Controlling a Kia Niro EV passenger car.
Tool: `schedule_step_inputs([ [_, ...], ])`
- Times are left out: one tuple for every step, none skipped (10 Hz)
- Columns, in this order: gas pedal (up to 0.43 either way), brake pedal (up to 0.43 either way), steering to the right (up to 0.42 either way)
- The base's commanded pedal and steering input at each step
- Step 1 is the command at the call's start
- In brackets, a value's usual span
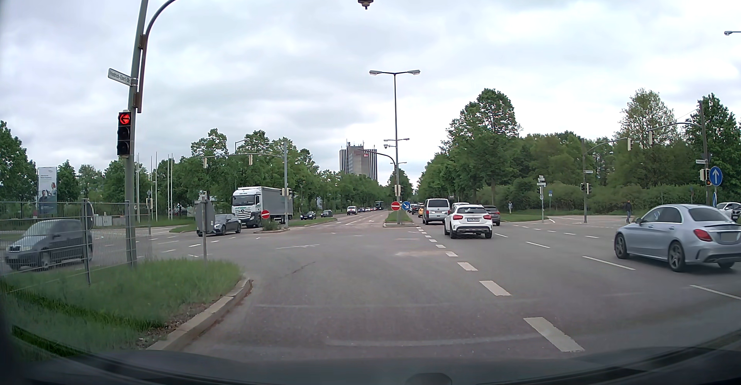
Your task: Follow the waypoints while adhering to traffic rules and regulations
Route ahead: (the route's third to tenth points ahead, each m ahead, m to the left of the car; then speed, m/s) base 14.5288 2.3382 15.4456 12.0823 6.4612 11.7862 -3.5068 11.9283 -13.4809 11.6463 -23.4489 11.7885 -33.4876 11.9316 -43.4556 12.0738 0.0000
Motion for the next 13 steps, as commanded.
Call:
schedule_step_inputs([
  [0.0, 0.262, -0.003],
  [0.0, 0.262, -0.003],
  [0.0, 0.262, -0.003],
  [0.0, 0.262, -0.003],
  [0.0, 0.262, -0.003],
  [0.0, 0.262, -0.003],
  [0.0, 0.262, -0.003],
  [0.0, 0.262, -0.003],
  [0.0, 0.262, -0.003],
  [0.0, 0.262, -0.003],
  [0.0, 0.262, -0.003],
  [0.0, 0.262, -0.003],
  [0.0, 0.262, -0.003],
])
